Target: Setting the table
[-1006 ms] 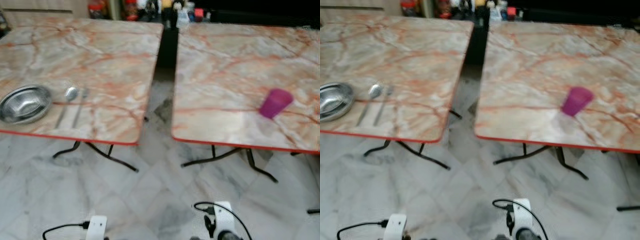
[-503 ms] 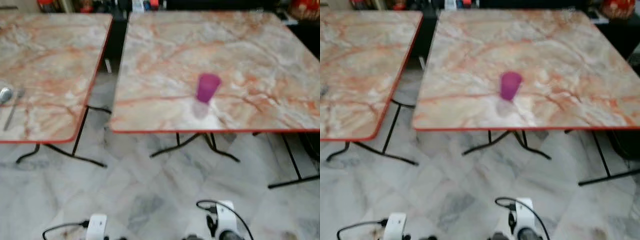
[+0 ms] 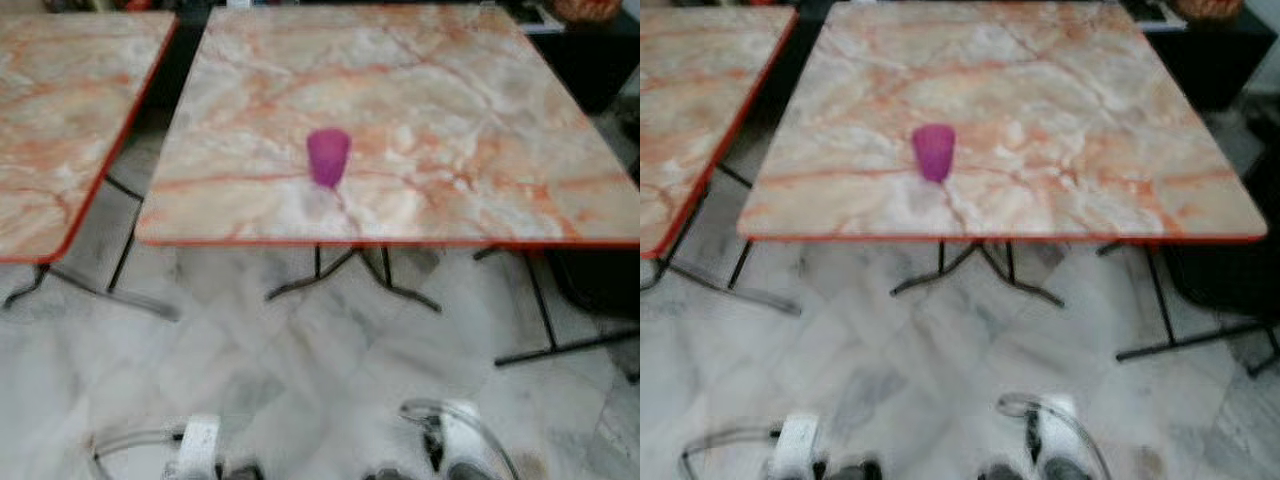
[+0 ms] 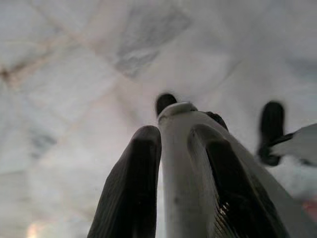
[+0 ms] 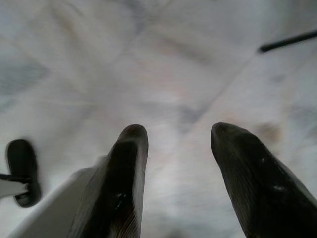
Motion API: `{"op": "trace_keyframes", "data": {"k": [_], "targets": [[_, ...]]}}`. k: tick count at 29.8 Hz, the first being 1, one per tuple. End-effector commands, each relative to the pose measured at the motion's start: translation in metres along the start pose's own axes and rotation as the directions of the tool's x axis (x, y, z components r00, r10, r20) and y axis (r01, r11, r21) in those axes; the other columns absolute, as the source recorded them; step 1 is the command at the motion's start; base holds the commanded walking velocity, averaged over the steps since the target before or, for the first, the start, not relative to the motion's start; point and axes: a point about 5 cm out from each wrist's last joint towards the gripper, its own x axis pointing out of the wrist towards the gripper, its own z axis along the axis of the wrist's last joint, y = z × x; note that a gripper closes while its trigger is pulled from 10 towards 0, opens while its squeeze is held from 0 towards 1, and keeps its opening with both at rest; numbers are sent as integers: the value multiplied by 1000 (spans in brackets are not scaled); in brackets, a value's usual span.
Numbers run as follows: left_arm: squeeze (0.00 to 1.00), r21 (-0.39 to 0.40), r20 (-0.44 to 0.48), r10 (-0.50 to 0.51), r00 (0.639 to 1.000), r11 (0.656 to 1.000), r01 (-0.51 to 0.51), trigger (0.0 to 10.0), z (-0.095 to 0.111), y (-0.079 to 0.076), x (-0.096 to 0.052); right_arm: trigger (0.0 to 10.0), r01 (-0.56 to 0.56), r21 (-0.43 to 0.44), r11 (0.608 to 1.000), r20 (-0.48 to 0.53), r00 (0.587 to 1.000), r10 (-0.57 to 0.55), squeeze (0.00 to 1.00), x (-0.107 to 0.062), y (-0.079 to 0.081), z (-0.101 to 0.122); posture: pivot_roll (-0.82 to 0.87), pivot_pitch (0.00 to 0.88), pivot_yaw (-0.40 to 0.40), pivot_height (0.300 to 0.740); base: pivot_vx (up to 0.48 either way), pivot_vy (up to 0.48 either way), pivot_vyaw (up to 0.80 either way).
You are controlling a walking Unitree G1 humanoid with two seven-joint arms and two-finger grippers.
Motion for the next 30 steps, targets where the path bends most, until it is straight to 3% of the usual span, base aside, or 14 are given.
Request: {"op": "trace_keyframes", "data": {"k": [1,12,30], "targets": [[0,-2,-103,18,995,1000,-18,10000,-28,7,-6,10000,-42,26,999,4,999,42,0,1,16,1,-58,217,-24,740,0,-345,0],[0,-1,-106,22,994,1000,-23,10000,-28,8,-6,10000,-35,28,999,-4,999,35,0,1,15,0,-57,218,-25,740,0,-320,0],[0,-35,-91,53,994,998,-56,10000,-28,8,-6,10000,-28,42,999,-2,1000,28,0,1,13,3,-57,215,-30,740,14,0,0]]}}
